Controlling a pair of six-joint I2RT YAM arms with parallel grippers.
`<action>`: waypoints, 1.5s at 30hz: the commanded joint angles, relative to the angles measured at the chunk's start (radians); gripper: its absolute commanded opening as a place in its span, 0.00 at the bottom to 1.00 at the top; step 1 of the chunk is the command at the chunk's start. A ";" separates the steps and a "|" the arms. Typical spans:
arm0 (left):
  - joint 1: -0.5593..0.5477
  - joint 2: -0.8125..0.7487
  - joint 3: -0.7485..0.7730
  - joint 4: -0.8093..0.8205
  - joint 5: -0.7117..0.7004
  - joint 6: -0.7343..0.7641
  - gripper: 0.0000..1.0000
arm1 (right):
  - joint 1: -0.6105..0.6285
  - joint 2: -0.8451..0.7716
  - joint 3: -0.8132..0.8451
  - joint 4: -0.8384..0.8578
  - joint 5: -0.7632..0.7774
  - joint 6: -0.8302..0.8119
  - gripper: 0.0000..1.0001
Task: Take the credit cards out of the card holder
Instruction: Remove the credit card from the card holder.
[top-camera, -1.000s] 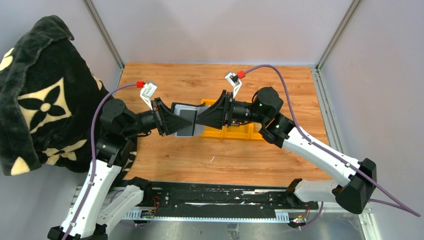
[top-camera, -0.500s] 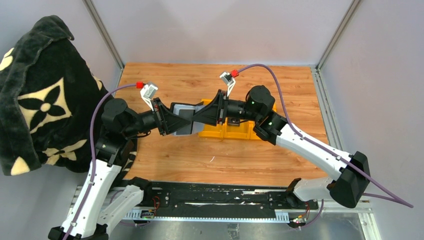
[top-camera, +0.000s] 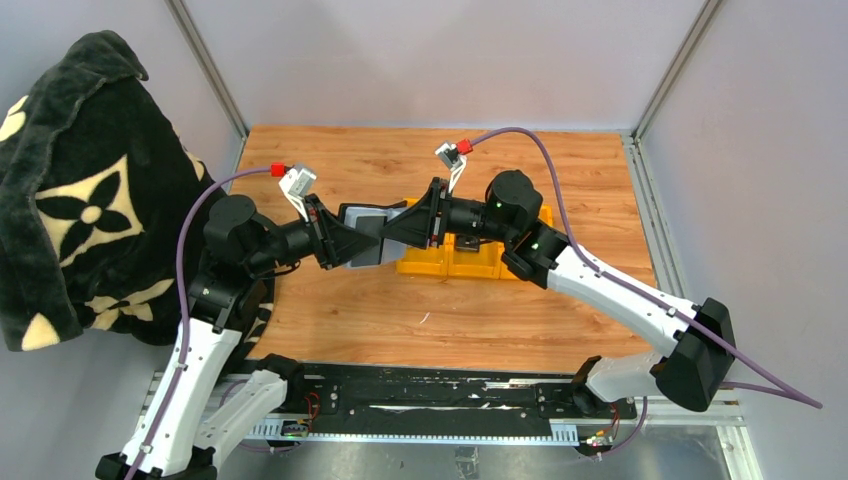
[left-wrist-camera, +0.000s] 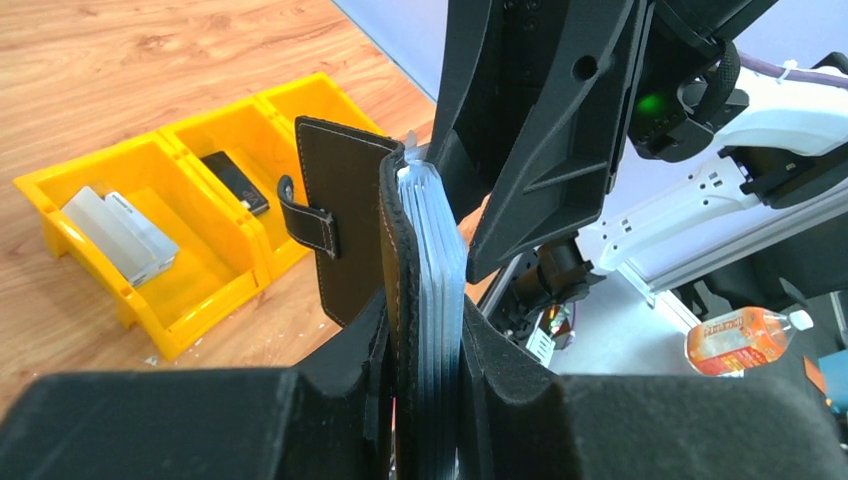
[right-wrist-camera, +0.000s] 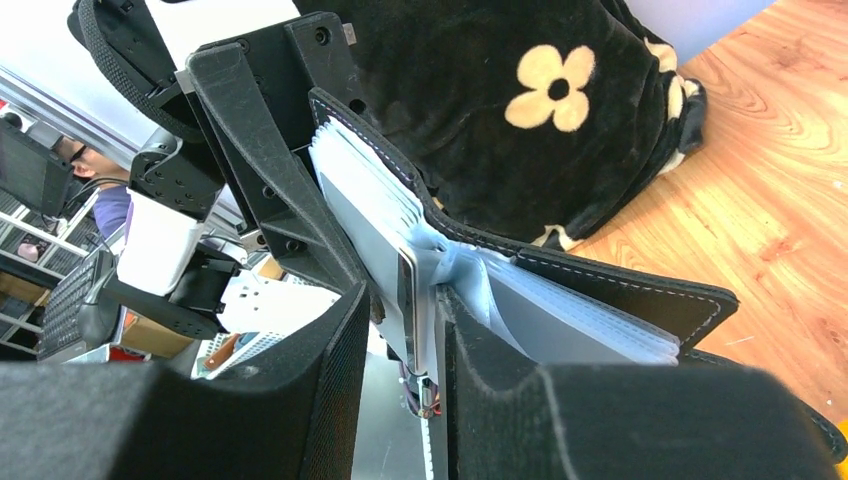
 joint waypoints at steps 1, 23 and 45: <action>-0.013 0.009 0.025 -0.031 0.043 -0.017 0.01 | 0.023 -0.030 -0.006 0.118 0.041 -0.021 0.39; -0.012 -0.008 0.050 0.024 0.054 -0.106 0.00 | 0.019 -0.054 -0.059 0.178 0.000 0.150 0.59; -0.013 -0.006 0.075 0.110 0.099 -0.197 0.00 | 0.019 -0.135 -0.149 0.167 -0.007 0.130 0.48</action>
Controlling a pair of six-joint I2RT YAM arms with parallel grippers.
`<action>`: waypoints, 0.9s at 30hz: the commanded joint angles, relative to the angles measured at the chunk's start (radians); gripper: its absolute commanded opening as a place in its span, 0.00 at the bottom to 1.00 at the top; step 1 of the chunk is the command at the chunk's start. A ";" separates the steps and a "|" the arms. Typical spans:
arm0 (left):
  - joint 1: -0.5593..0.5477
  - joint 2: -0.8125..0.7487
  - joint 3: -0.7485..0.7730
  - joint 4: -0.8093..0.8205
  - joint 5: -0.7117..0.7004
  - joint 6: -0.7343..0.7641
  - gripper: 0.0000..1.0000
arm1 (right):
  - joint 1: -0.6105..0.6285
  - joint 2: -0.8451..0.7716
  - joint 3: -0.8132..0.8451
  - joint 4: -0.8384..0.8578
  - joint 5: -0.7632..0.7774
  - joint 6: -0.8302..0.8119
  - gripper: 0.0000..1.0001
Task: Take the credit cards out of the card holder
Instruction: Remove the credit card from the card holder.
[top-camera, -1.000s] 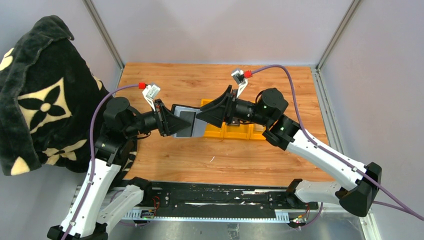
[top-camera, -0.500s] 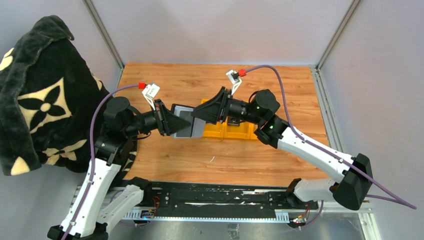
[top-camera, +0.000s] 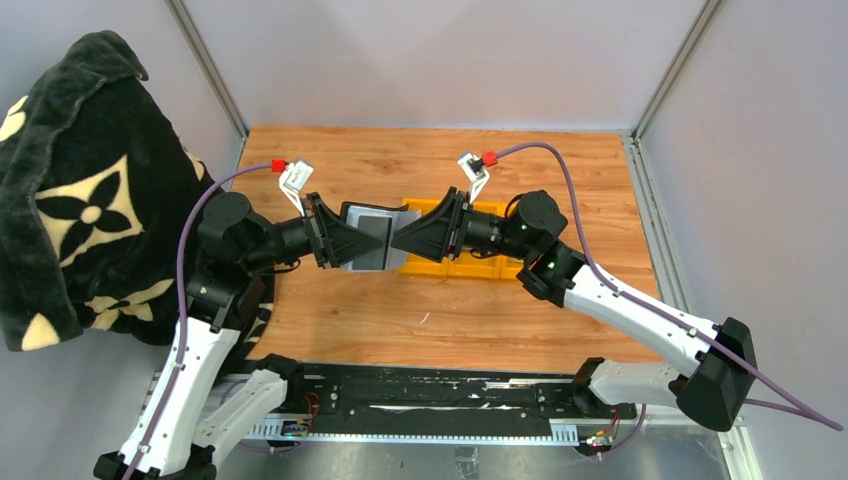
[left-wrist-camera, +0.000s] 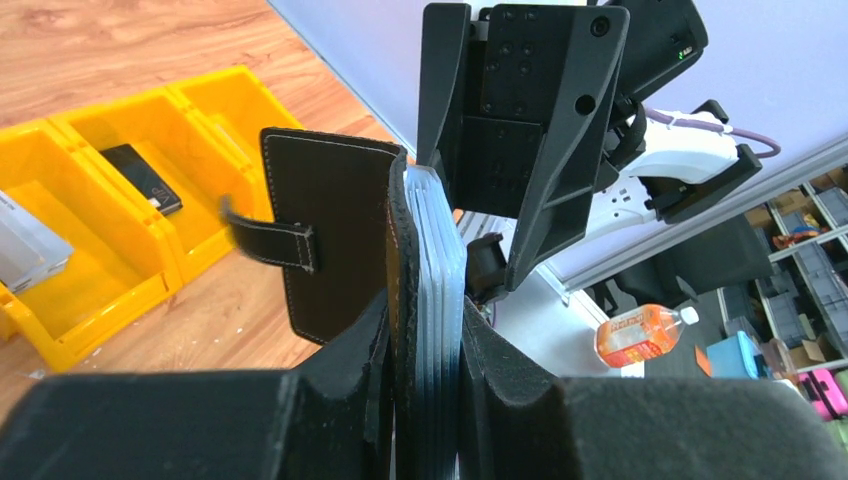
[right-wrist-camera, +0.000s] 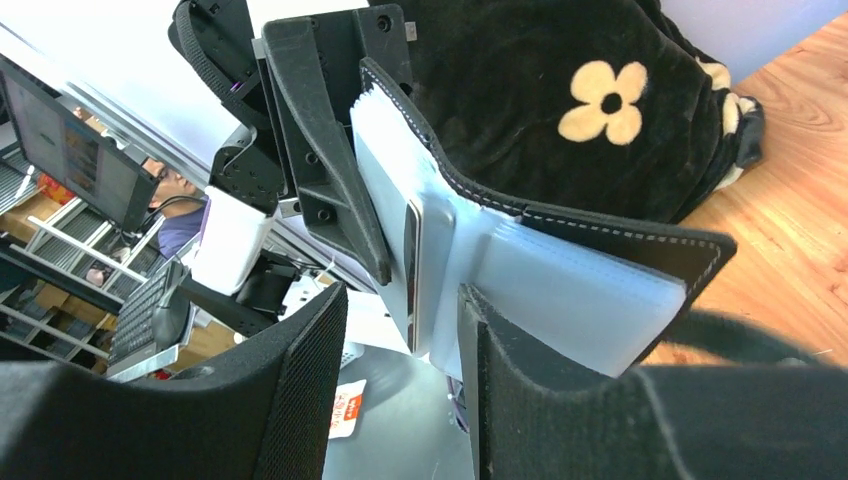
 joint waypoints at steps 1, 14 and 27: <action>-0.005 -0.009 0.041 0.074 0.027 -0.021 0.00 | 0.009 -0.001 -0.007 0.050 -0.046 0.024 0.48; -0.005 0.001 0.031 0.072 0.096 0.008 0.00 | 0.032 0.089 0.099 -0.042 0.027 0.001 0.31; -0.005 -0.031 -0.037 0.370 0.293 -0.270 0.40 | 0.031 0.110 0.155 -0.085 0.051 0.011 0.23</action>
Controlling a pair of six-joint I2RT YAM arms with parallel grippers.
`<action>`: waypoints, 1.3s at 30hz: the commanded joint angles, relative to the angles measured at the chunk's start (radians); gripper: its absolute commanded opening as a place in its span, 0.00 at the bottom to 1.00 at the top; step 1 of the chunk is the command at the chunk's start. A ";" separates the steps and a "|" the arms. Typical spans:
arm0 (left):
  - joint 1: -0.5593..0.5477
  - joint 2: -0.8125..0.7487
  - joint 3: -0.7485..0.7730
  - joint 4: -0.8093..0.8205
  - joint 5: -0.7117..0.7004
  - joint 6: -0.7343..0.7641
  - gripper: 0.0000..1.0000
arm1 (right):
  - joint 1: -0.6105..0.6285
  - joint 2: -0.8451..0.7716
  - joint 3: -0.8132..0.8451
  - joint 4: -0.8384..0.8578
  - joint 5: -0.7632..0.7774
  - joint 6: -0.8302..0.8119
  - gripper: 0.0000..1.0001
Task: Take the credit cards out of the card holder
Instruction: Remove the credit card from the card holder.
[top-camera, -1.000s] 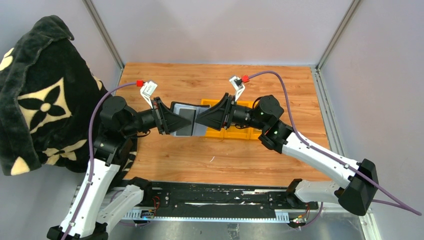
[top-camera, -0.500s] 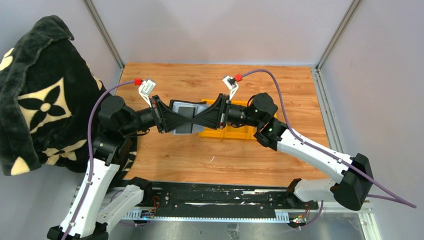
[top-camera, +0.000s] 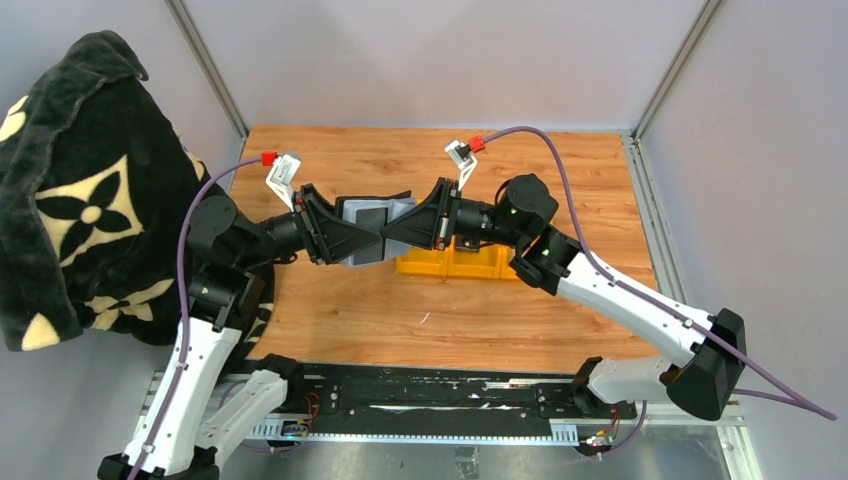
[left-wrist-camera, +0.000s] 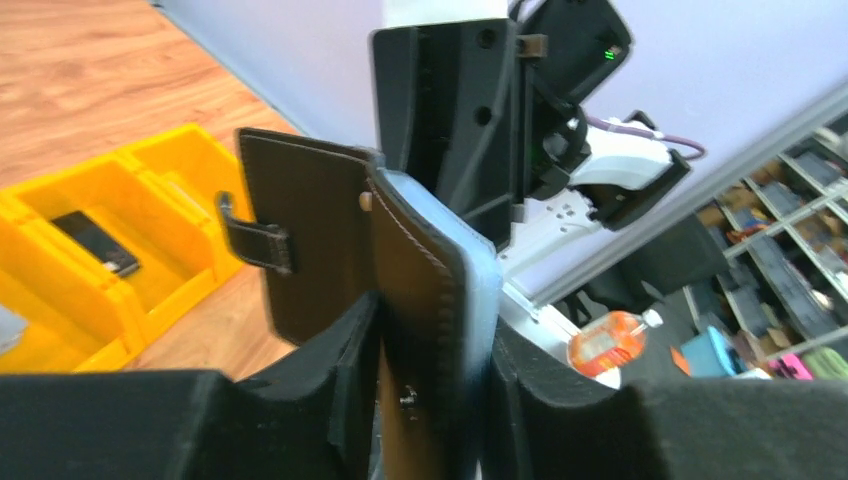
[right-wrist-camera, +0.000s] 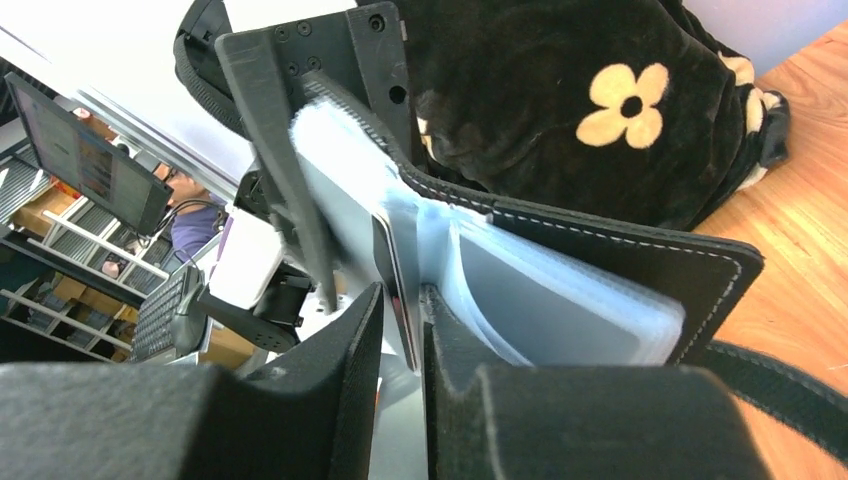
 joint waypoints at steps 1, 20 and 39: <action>-0.033 -0.026 -0.011 0.173 0.226 -0.164 0.43 | 0.013 0.038 0.002 0.026 0.055 0.002 0.21; -0.033 -0.026 0.007 0.211 0.232 -0.223 0.14 | 0.011 -0.095 -0.164 0.151 0.031 0.000 0.00; -0.033 0.006 0.085 -0.052 0.194 -0.035 0.31 | 0.008 -0.171 -0.204 0.075 0.089 -0.072 0.00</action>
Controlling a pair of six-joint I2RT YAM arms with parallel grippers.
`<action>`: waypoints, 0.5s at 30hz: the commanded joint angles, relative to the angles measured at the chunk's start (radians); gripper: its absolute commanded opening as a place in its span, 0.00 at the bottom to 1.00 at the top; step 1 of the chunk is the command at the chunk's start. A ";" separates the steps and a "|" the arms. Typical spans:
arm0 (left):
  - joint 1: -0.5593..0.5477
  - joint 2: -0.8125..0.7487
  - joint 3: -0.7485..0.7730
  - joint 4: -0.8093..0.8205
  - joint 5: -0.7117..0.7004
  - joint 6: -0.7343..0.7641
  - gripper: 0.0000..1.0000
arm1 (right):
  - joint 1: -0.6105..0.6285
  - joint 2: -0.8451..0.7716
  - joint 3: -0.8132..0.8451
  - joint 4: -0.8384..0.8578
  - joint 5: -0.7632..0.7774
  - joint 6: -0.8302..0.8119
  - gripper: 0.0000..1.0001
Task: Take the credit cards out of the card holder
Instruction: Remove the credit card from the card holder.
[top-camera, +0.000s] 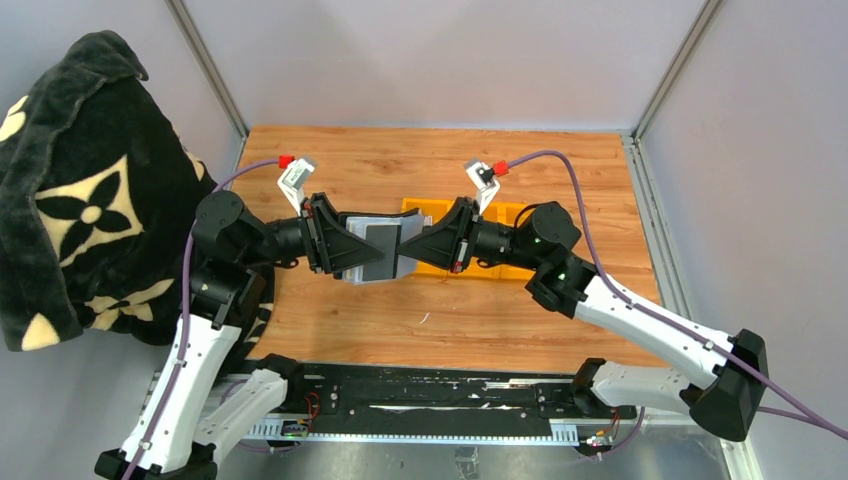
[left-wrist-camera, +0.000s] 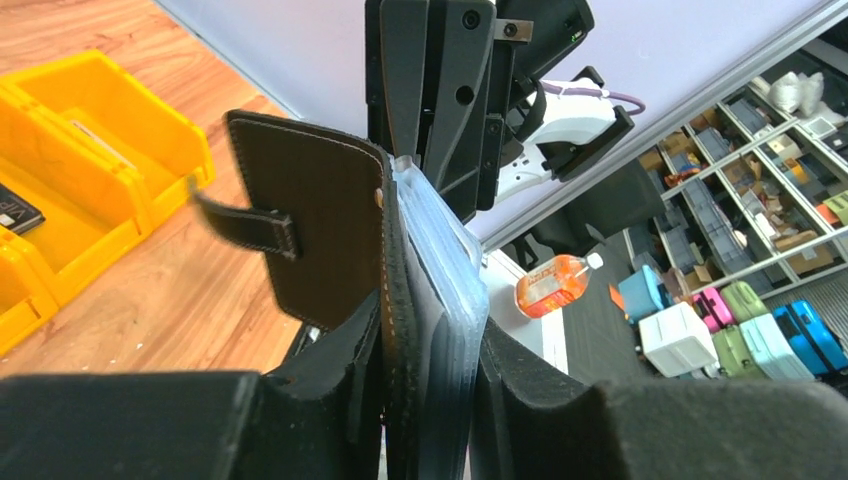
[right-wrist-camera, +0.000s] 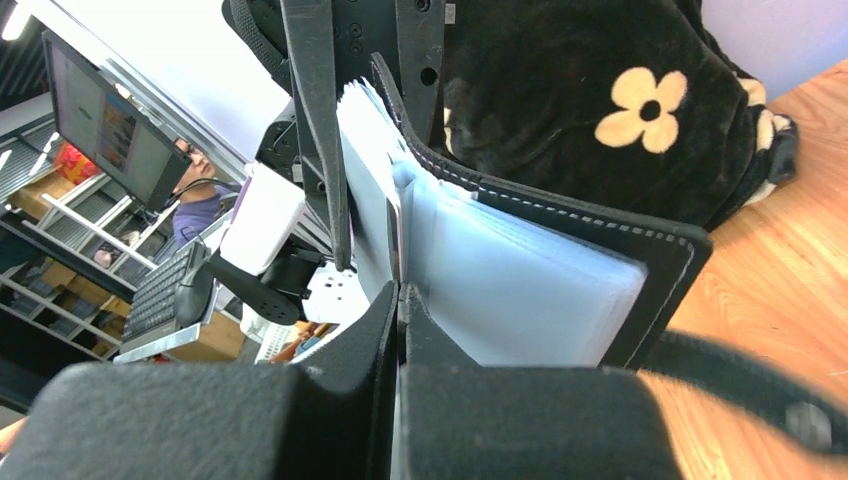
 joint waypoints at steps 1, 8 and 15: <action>-0.012 -0.009 0.056 0.008 0.060 0.016 0.28 | -0.012 -0.035 -0.030 -0.040 0.075 -0.049 0.00; -0.012 -0.019 0.034 0.085 0.062 -0.039 0.12 | -0.013 -0.045 -0.039 -0.051 0.073 -0.044 0.00; -0.012 -0.020 0.036 0.081 0.065 -0.037 0.11 | -0.018 -0.074 -0.061 -0.062 0.075 -0.040 0.00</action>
